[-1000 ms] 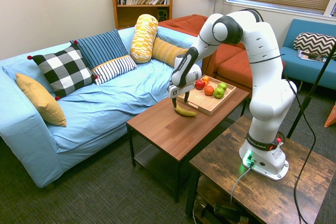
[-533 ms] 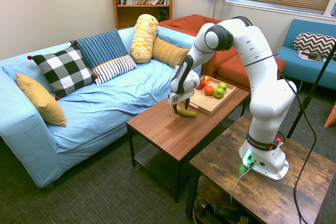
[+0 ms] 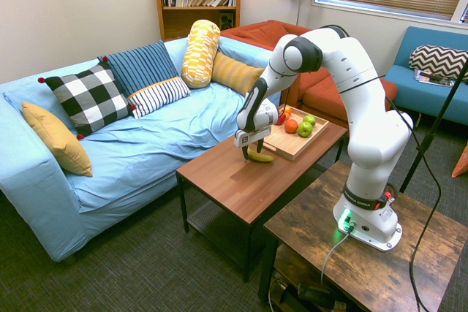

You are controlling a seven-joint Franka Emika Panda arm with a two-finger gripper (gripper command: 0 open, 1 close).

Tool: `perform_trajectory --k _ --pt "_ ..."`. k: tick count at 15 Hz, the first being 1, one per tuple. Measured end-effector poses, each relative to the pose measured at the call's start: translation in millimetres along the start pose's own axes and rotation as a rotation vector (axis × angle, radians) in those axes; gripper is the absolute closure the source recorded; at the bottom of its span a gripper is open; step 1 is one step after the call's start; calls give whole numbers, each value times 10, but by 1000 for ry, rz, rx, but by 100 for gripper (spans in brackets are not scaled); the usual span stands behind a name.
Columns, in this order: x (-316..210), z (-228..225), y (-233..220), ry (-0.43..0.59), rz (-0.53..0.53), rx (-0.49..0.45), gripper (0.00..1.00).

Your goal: Put banana in the tray

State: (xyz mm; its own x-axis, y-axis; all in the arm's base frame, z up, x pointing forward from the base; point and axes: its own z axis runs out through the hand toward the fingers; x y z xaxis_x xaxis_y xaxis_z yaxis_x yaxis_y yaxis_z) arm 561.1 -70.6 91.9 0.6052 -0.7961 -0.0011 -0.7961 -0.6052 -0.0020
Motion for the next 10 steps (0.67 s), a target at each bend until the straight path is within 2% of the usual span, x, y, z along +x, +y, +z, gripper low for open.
perform_trajectory --k 10 --pt "2 -88 -23 -1 1 23 100"
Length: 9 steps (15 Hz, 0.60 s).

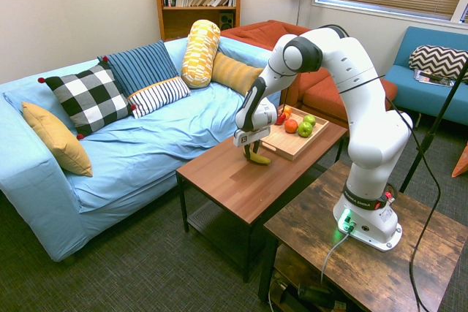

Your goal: Put banana in the tray

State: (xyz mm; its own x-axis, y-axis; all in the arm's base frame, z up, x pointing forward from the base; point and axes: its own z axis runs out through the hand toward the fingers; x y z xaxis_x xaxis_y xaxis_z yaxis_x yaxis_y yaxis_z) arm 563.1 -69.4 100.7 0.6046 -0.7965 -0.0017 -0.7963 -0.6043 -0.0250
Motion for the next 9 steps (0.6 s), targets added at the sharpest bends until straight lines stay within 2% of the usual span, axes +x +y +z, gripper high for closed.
perform_trajectory --k 5,9 --pt "131 -728 68 86 -10 30 100" --pt "470 -1230 438 131 53 49 100"
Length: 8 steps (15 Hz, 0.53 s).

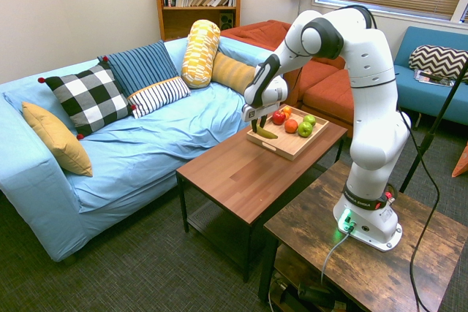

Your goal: Put banana in the tray

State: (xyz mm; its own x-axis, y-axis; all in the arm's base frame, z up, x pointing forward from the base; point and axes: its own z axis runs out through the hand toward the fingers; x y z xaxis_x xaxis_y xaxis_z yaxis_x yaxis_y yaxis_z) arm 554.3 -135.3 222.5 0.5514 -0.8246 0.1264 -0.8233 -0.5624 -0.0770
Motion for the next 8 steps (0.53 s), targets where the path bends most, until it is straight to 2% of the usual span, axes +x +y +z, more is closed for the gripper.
perform_trajectory --k 4,8 --pt "471 -108 467 24 70 0 100" --pt "797 122 765 16 122 -21 100"
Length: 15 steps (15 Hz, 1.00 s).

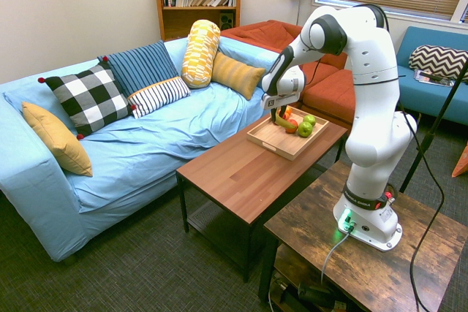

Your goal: Put banana in the tray

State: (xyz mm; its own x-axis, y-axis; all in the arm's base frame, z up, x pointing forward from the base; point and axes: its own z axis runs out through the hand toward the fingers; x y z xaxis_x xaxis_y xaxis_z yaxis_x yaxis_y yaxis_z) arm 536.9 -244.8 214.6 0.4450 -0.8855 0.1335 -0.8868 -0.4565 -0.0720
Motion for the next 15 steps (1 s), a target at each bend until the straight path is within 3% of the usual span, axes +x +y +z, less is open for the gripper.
perform_trajectory --k 8,9,15 --pt "192 843 58 -46 23 -53 100" --pt "198 874 62 -48 23 -54 0" --pt "205 994 139 -62 21 -52 0"
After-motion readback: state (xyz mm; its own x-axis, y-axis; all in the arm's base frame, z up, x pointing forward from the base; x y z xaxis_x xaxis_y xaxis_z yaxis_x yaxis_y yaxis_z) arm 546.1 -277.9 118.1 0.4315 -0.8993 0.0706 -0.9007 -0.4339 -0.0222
